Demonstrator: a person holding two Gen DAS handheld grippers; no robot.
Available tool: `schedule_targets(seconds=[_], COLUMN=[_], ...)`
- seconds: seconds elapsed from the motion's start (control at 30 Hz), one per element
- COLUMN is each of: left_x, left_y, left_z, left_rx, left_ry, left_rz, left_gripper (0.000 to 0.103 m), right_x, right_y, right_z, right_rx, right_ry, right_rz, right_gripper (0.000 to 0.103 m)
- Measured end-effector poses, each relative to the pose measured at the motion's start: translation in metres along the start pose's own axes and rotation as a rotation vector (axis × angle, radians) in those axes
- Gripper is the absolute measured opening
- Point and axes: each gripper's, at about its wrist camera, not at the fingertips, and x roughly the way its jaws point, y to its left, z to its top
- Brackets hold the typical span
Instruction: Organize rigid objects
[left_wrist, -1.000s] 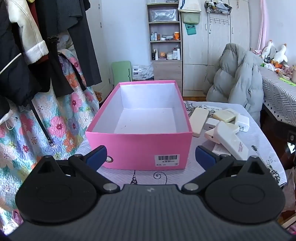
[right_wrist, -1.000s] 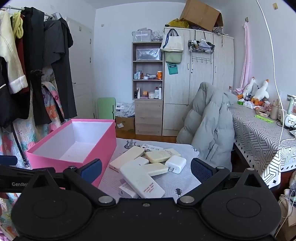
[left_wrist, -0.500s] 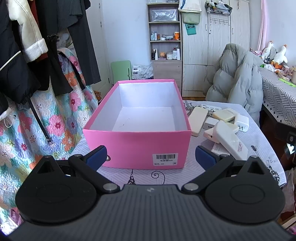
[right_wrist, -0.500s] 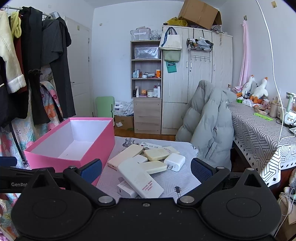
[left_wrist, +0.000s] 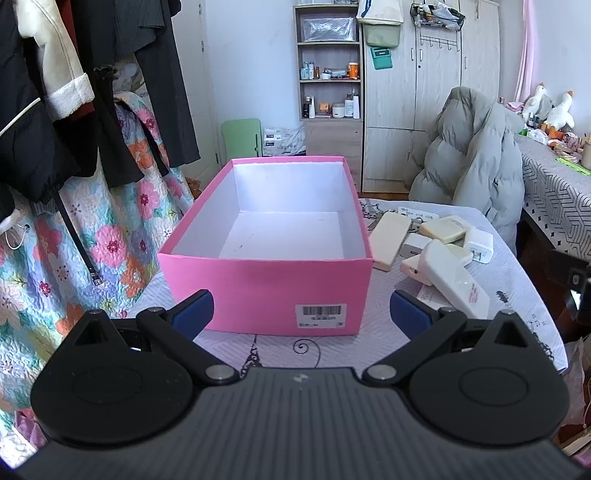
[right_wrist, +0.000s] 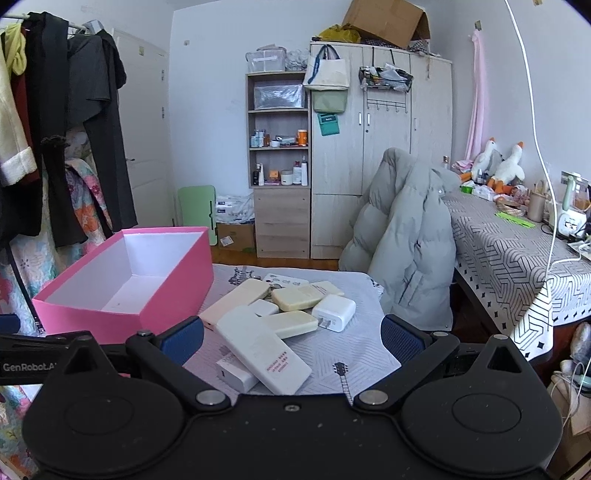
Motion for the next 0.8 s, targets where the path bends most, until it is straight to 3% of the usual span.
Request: schedule_targets(seconds=[0.47, 0.8], left_x=[-0.007, -0.006], left_y=[-0.032, -0.037], left_z=[-0.005, -0.006], left_rx=[0.022, 0.018], left_ry=[-0.005, 0.01], left_rz=[-0.042, -0.038], left_gripper=[0.103, 0.103], right_x=[0.0, 0.003], right_y=[-0.028, -0.028], right_z=[-0.006, -0.008], right_rx=[0.001, -0.004], right_ry=[-0.012, -0.009], right_rz=[-0.07, -0.041], right_gripper=[0.103, 0.103])
